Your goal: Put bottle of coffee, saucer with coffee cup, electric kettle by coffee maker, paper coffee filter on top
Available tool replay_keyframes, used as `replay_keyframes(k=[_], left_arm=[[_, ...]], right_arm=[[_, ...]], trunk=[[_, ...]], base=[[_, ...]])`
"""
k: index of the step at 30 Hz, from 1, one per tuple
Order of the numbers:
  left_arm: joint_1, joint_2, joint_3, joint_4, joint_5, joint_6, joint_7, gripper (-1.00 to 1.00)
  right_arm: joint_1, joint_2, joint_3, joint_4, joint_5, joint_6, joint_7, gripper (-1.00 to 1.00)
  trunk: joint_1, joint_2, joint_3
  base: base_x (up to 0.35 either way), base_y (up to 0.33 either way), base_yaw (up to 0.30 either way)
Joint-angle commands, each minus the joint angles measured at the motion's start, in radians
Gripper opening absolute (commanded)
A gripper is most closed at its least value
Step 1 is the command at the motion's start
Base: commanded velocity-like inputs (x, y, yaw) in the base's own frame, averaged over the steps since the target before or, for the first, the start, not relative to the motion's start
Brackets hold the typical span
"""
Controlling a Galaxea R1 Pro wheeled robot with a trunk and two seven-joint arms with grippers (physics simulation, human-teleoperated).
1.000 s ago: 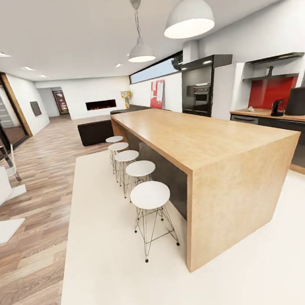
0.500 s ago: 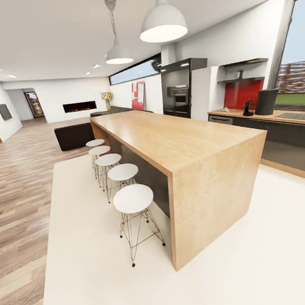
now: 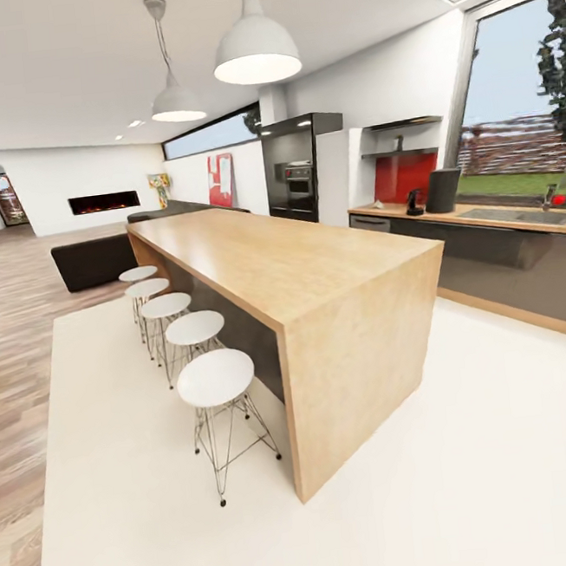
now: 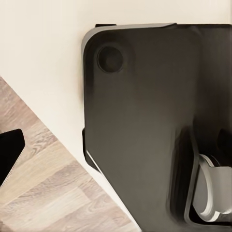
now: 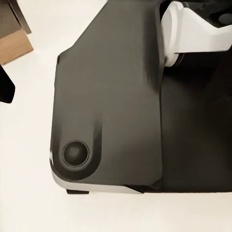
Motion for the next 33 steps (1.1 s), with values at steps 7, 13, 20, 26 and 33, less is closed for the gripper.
replay_keyframes(k=[7, 13, 20, 26, 33], left_arm=[[0.0, 0.0, 0.0, 0.0, 0.001, -0.002, 0.001, 1.0], [0.0, 0.0, 0.0, 0.0, 0.001, -0.003, 0.001, 1.0], [0.0, 0.0, 0.0, 0.0, 0.001, -0.003, 0.001, 1.0], [0.0, 0.0, 0.0, 0.0, 0.001, -0.003, 0.001, 1.0], [0.0, 0.0, 0.0, 0.0, 0.001, -0.003, 0.001, 1.0]], right_arm=[[0.0, 0.0, 0.001, 0.0, 0.0, -0.002, 0.0, 1.0], [0.0, 0.0, 0.001, 0.0, 0.0, -0.002, 0.0, 1.0], [0.0, 0.0, 0.001, 0.0, 0.0, -0.002, 0.0, 1.0], [0.0, 0.0, 0.001, 0.0, 0.0, -0.002, 0.0, 1.0], [0.0, 0.0, 0.001, 0.0, 0.0, -0.002, 0.0, 1.0]], trunk=[[-0.027, 0.048, 0.018], [-0.05, 0.09, 0.035], [-0.077, 0.139, 0.054], [-0.1, 0.181, 0.071], [-0.126, 0.23, 0.09]], base=[[0.0, 0.0, -0.268], [0.0, 0.0, -0.268], [0.0, 0.0, -0.268], [0.0, 0.0, -0.268], [0.0, 0.0, -0.268]])
